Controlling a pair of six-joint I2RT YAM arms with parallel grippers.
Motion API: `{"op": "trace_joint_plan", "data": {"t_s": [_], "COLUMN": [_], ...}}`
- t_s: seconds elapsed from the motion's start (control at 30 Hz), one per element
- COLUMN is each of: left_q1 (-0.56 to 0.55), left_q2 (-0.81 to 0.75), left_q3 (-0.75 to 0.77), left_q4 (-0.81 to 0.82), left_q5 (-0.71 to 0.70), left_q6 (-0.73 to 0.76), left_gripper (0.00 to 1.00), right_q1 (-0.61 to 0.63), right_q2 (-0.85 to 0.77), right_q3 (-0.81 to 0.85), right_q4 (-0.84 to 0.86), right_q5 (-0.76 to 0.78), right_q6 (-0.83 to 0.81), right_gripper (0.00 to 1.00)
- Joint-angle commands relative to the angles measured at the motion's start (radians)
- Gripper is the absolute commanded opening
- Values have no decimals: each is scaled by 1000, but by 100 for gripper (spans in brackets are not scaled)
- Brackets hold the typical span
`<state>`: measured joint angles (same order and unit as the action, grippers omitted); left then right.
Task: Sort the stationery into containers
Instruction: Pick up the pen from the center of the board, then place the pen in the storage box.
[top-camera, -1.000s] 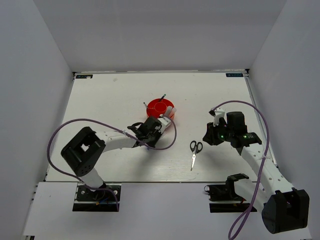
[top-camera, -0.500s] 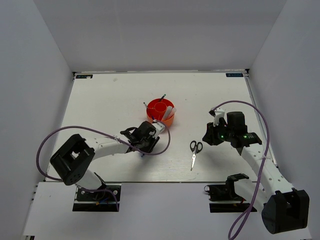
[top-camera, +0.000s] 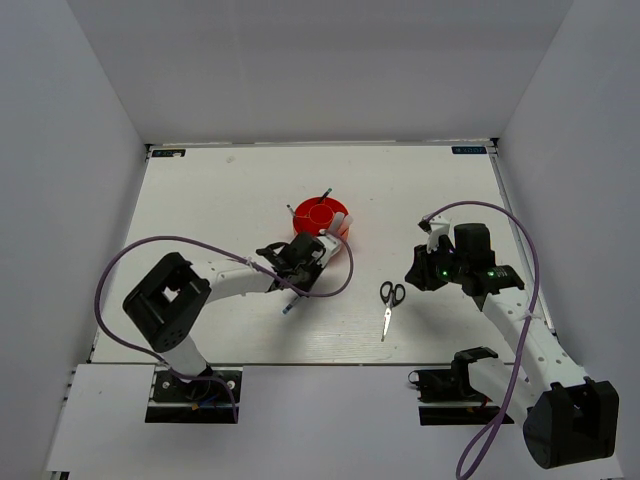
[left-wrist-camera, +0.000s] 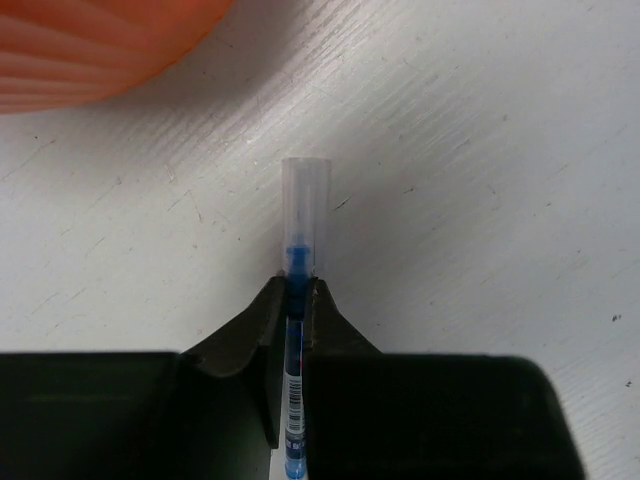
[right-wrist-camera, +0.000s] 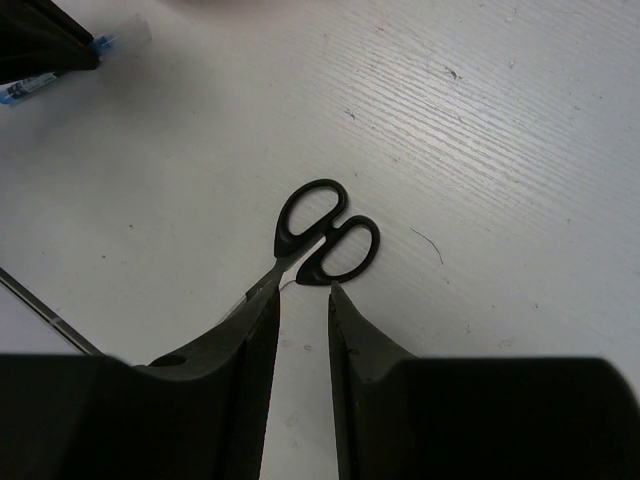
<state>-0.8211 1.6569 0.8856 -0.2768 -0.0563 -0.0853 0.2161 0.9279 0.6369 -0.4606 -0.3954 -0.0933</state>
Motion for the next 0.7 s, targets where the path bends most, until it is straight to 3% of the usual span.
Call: {"op": "trace_joint_plan", "data": {"t_s": [0.0, 0.33, 0.5, 0.53, 0.67], "left_q1": [0, 20, 134, 148, 249], "left_q2": [-20, -339, -393, -390, -312], "left_q3": [-39, 65, 79, 73, 110], "left_q4": [-50, -75, 143, 269, 461], "left_q5": [13, 26, 75, 73, 93], "left_q6": [-1, 27, 38, 41, 9], "left_gripper": [0, 0, 0, 0, 0], "right_q1": [-4, -6, -6, -6, -6], "right_q2": [-18, -11, -3, -1, 2], "right_q3": [-8, -9, -9, -11, -11], "right_q4": [23, 28, 20, 29, 34], "right_q5": [-10, -11, -11, -13, -8], "right_q6": [-6, -6, -11, -11, -13], "right_gripper": [30, 30, 30, 30, 30]}}
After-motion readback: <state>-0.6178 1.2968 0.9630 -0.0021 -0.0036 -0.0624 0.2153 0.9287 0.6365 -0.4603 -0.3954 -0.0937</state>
